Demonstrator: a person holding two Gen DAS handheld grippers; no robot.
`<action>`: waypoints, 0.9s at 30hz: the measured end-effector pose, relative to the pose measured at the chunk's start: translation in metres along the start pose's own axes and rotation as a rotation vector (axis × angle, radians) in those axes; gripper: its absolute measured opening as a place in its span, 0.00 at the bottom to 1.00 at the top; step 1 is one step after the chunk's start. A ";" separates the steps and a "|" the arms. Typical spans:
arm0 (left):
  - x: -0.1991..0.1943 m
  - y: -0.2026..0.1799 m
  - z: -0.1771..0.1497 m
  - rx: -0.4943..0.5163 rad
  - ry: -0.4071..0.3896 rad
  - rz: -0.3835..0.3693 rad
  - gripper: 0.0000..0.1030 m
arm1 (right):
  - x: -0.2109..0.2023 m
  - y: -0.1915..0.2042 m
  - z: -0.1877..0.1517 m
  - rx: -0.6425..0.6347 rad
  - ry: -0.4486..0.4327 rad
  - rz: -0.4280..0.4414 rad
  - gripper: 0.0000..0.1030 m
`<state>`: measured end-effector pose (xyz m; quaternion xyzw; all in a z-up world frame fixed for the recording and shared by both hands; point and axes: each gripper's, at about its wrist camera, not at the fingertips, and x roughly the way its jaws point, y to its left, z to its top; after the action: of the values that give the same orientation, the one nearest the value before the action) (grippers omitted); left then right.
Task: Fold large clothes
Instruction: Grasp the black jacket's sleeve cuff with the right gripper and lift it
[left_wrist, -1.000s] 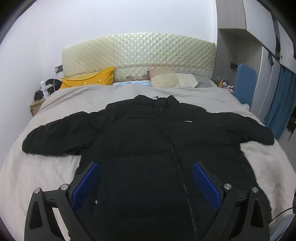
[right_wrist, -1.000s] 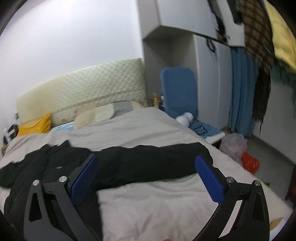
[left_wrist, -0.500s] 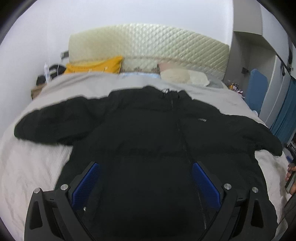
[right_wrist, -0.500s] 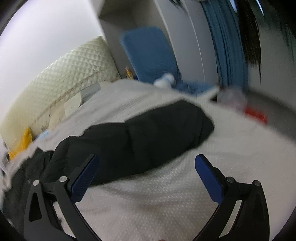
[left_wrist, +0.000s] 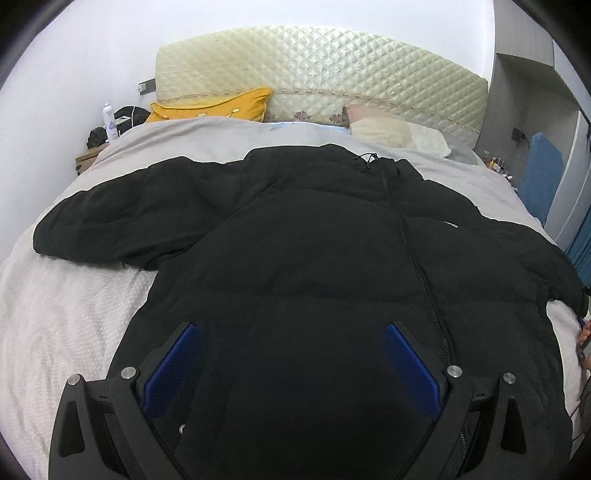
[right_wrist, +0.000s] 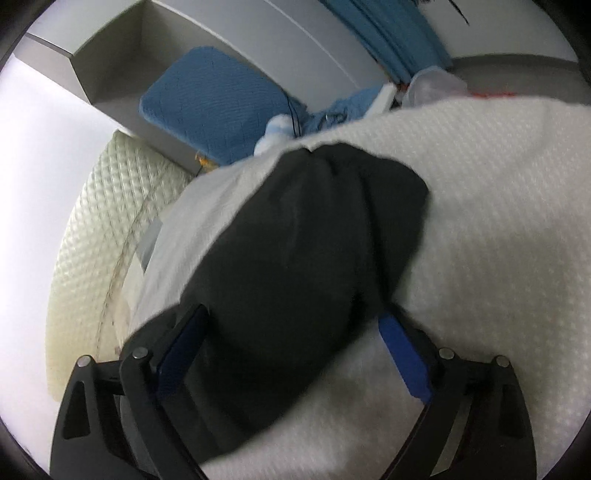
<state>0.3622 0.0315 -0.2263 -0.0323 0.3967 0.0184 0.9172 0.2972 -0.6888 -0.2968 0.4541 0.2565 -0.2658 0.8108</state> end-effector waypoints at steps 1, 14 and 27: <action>0.000 0.001 0.000 -0.003 -0.003 -0.006 0.98 | 0.001 0.000 0.001 0.000 -0.003 0.010 0.78; -0.033 -0.001 0.015 0.079 -0.107 0.050 0.98 | -0.036 0.062 0.044 -0.098 -0.043 0.077 0.05; -0.077 0.028 0.012 0.086 -0.139 0.000 0.98 | -0.149 0.233 0.022 -0.436 -0.155 0.110 0.05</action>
<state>0.3168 0.0593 -0.1636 0.0086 0.3323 0.0035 0.9431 0.3471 -0.5747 -0.0486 0.2598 0.2198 -0.1938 0.9201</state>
